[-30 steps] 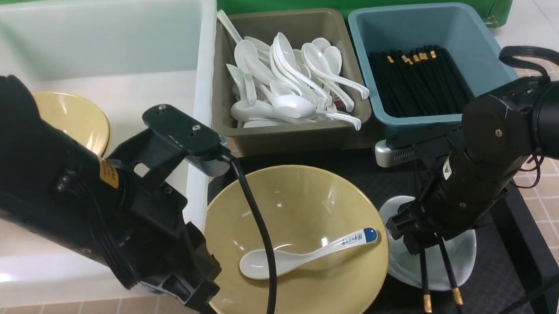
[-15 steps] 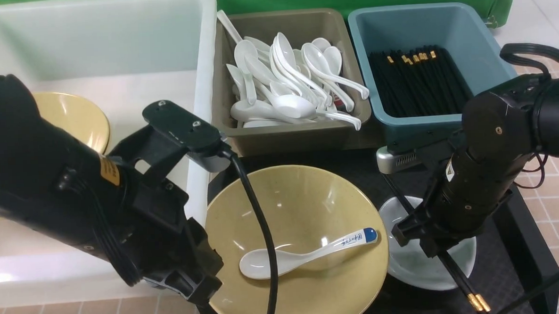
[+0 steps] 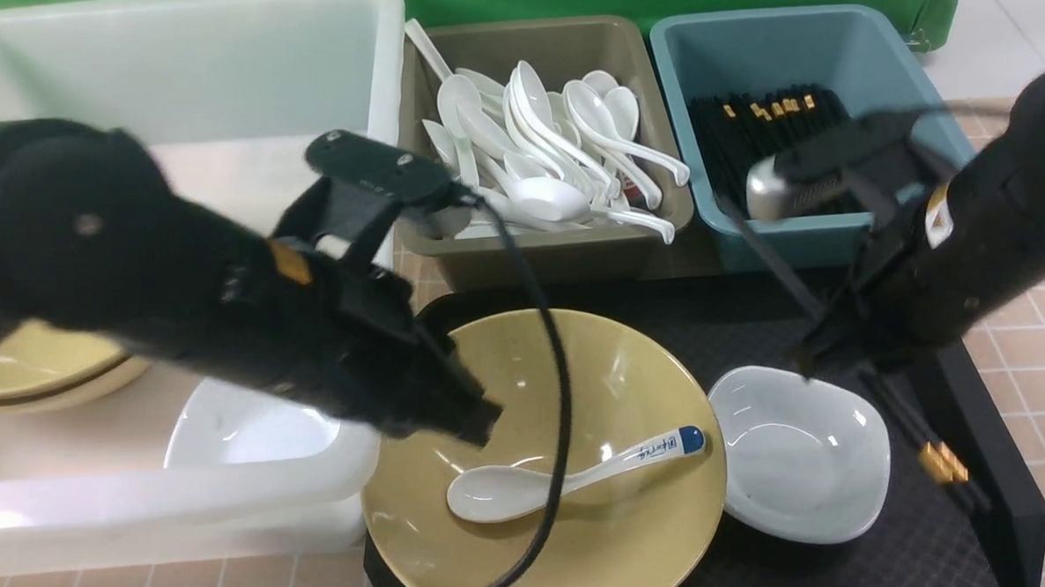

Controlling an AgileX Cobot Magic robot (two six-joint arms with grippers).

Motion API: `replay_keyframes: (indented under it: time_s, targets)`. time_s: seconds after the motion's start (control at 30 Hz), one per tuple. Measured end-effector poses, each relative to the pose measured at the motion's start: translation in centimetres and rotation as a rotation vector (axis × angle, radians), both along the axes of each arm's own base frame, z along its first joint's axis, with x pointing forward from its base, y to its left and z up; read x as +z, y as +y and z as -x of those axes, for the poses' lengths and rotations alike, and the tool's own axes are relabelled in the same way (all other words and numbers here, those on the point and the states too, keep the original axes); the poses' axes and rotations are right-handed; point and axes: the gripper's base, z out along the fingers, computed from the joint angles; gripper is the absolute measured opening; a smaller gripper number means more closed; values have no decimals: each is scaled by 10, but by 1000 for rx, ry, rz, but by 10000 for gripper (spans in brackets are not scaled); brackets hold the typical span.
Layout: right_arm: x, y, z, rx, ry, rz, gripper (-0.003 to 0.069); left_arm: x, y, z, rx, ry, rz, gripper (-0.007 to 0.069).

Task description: On brown table put chopsticks spoon bowls plates into blue grey white boxes.

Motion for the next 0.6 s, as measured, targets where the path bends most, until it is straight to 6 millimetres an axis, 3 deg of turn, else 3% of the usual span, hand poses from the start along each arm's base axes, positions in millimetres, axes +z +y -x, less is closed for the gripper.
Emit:
replay_keyframes:
  time_s: [0.13,0.33,0.5,0.53,0.6]
  targets:
    - [28,-7,-25,-45,-141,-53,164,7,-17,-28,-17,-34,6,1]
    - [59,-22,-78,-128,-369,-127,164,46,-47,-80,-78,-192,37,1]
    - [58,-28,-120,-175,-470,-164,164,61,-58,-115,-65,-263,65,1]
    - [51,-30,-139,-199,-492,-176,164,66,-59,-130,-49,-289,76,1]
    - [43,-33,-155,-216,-499,-179,164,66,-59,-142,-33,-298,83,1]
